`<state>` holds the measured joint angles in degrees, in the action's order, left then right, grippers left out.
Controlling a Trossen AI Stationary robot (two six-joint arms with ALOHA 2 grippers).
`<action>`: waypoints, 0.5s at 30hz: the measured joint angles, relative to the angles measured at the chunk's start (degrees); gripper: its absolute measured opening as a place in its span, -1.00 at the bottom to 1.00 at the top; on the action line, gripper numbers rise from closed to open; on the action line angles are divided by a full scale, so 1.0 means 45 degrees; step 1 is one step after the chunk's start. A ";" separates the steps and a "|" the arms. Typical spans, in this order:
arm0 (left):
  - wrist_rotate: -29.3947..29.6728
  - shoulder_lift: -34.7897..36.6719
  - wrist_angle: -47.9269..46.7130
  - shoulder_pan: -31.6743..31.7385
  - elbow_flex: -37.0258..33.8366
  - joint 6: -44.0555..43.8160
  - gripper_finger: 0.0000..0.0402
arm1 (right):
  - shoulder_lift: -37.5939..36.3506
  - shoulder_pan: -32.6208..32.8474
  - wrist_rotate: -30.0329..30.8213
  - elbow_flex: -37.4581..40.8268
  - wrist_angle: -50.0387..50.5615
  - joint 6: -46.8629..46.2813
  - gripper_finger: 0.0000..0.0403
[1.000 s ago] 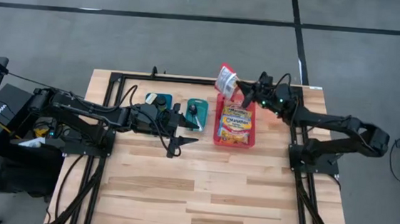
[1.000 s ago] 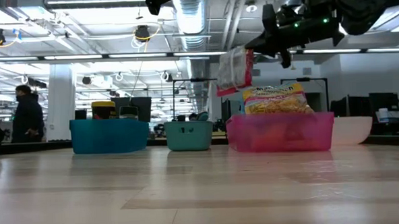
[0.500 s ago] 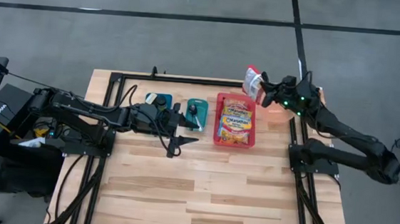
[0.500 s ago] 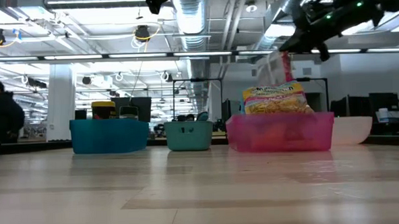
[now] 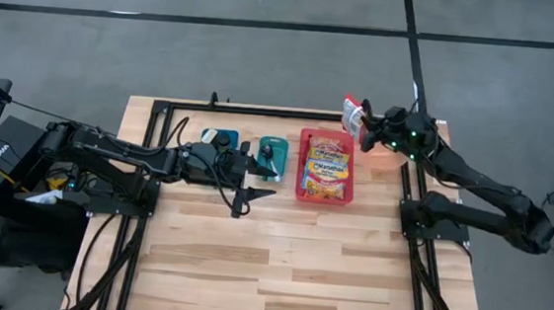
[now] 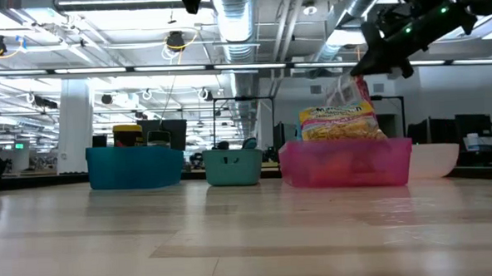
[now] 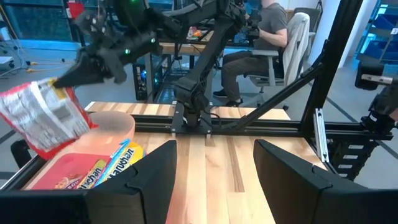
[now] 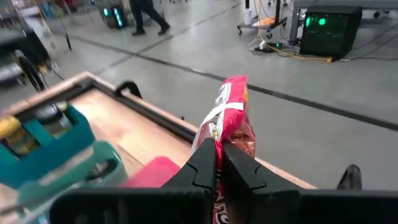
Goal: Pick & Place Food Item
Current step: Put the orange noodle pack into the red bin
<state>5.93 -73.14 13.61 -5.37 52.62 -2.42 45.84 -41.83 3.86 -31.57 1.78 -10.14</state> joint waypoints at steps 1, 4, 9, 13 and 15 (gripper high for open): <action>-0.0003 0.0000 0.0046 -0.0002 0.0000 0.0000 0.04 | 0.0174 0.0102 0.0141 0.0000 -0.0006 0.0108 -0.97; 0.0000 0.0000 0.0062 -0.0001 0.0000 0.0000 0.04 | 0.0741 0.0413 0.0582 0.0000 -0.0125 0.0433 -0.98; -0.0005 0.0000 0.0062 0.0000 0.0000 0.0000 0.04 | 0.1994 0.1070 0.1084 -0.0622 0.0126 0.0998 -0.98; -0.0004 0.0000 0.0058 -0.0002 0.0000 0.0000 0.04 | 0.3082 0.1774 0.2050 -0.1652 0.1146 0.1507 -0.98; -0.0003 0.0000 0.0057 -0.0005 0.0000 0.0005 0.04 | 0.3648 0.2142 0.2470 -0.2169 0.1776 0.1805 -0.98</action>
<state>5.92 -73.14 13.87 -5.39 52.62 -2.39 62.26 -32.19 14.97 -41.33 9.77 -2.02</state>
